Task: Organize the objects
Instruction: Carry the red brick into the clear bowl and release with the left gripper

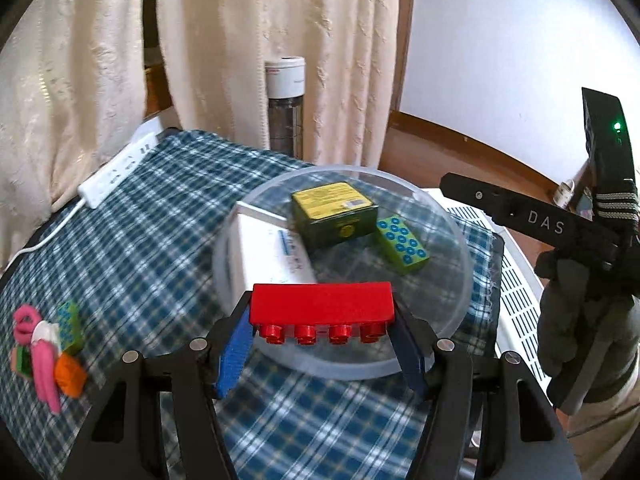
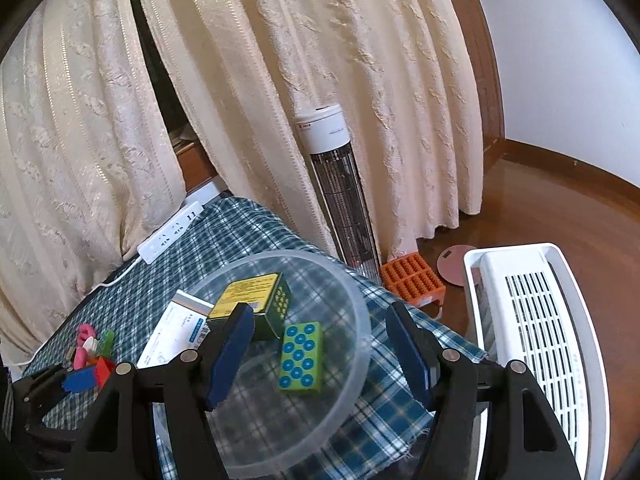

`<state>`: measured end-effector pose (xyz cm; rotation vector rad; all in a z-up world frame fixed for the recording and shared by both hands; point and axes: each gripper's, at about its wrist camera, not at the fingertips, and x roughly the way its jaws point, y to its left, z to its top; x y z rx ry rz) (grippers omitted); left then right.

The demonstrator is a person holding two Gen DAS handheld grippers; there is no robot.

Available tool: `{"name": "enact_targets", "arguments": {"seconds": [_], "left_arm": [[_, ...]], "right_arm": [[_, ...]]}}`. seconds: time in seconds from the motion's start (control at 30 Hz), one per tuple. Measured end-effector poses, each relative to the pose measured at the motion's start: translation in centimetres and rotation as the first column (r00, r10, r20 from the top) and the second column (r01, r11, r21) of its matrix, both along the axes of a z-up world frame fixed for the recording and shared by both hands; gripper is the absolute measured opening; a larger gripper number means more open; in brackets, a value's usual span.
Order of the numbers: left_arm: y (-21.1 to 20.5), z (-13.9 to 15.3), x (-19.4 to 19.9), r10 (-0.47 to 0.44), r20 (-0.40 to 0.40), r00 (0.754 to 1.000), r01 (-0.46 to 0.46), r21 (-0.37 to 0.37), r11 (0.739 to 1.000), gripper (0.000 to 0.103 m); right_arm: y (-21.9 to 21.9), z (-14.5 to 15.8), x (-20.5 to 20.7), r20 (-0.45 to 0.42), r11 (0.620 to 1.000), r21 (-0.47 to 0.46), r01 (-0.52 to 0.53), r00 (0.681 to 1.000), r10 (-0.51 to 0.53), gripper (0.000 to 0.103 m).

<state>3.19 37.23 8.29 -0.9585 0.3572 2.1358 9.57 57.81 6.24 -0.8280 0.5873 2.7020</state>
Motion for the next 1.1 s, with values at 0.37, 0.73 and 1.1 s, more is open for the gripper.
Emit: {"name": "enact_targets", "arguments": {"seconds": [0.37, 0.73, 1.1], "left_arm": [[2.1, -1.6, -0.3, -0.032, 0.054, 0.998, 0.033, -0.018, 0.999, 0.071], [0.2, -1.3, -0.2, 0.003, 0.042, 0.999, -0.003, -0.01, 1.0, 0.071], [-2.9, -0.9, -0.6, 0.073, 0.061, 0.996, -0.073, 0.01, 0.997, 0.078]], "right_arm": [[0.8, -0.8, -0.1, 0.013, 1.0, -0.021, 0.01, 1.0, -0.009, 0.072], [-0.1, -0.7, -0.2, 0.014, 1.0, -0.022, -0.003, 1.0, 0.004, 0.072], [-2.3, 0.1, 0.0, 0.005, 0.999, -0.01, -0.034, 0.999, 0.035, 0.075]]}}
